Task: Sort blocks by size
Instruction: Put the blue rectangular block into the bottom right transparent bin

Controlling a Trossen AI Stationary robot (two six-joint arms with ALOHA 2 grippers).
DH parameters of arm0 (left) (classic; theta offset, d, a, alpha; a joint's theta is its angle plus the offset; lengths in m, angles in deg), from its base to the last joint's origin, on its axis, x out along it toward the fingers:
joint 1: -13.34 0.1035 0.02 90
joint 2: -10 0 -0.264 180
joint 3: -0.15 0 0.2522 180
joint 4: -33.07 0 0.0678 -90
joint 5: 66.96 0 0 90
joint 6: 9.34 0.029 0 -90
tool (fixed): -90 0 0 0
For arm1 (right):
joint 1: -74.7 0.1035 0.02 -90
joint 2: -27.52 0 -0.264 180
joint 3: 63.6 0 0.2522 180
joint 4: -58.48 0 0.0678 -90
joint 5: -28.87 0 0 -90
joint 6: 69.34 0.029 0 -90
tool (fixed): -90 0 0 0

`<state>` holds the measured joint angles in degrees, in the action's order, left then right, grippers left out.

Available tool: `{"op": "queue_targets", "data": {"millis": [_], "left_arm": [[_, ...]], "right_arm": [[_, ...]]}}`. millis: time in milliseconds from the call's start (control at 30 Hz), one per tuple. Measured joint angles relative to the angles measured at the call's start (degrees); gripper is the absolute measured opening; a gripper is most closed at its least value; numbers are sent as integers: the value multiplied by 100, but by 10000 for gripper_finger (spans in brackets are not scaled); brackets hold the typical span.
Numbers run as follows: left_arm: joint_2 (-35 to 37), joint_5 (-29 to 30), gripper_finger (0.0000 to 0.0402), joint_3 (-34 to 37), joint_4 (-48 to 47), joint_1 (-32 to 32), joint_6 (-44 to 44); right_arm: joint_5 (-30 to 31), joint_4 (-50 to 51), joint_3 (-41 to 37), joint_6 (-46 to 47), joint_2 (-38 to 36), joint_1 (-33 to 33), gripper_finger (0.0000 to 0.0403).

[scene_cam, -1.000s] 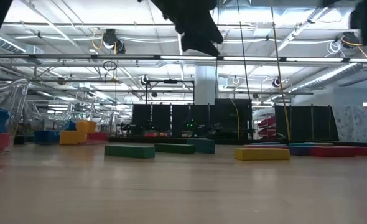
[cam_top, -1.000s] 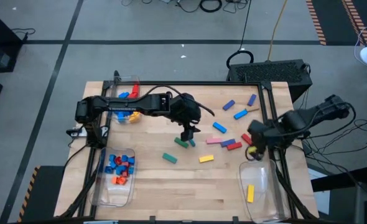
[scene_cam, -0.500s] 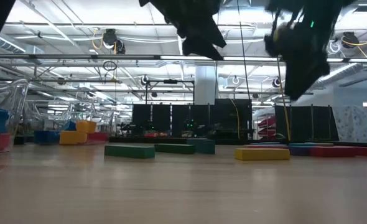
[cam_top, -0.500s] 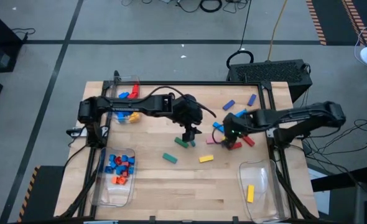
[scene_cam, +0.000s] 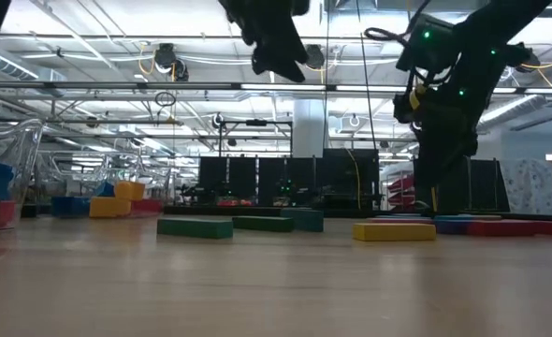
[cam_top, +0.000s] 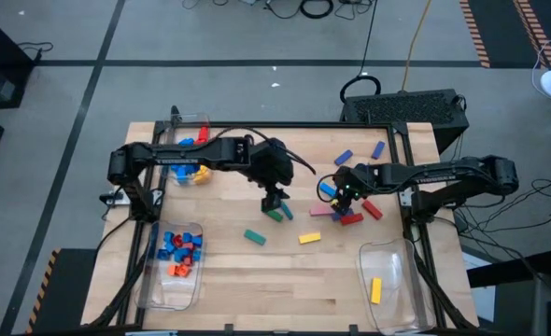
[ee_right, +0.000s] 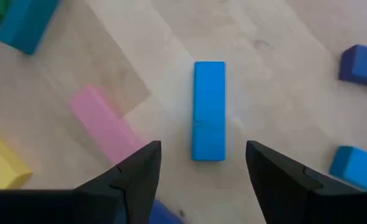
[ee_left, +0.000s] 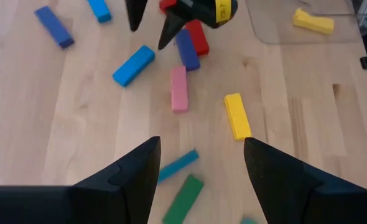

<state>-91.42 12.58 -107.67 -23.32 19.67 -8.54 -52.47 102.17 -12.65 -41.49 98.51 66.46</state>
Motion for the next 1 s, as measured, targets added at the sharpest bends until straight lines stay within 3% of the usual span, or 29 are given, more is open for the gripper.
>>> {"op": "queue_targets", "data": {"millis": [233, 533, 667, 867, 1000], "left_arm": [[366, 10, 230, 259, 109, 222, -46], [855, 44, 230, 963, 121, 255, -347], [1159, 94, 230, 1435, 276, 260, -505], [1513, 109, 230, 2063, 526, 258, -642], [1522, 80, 230, 2365, 524, 159, -418]], "right_arm": [[-271, -310, -14, -521, 531, -367, 222], [-397, -725, 7, -316, 1519, -571, 218], [-385, -588, 13, -305, 1615, -564, 179], [-668, -429, 5, -102, 1359, -531, 73], [-1254, -115, 19, 234, 915, -464, 73]]}}
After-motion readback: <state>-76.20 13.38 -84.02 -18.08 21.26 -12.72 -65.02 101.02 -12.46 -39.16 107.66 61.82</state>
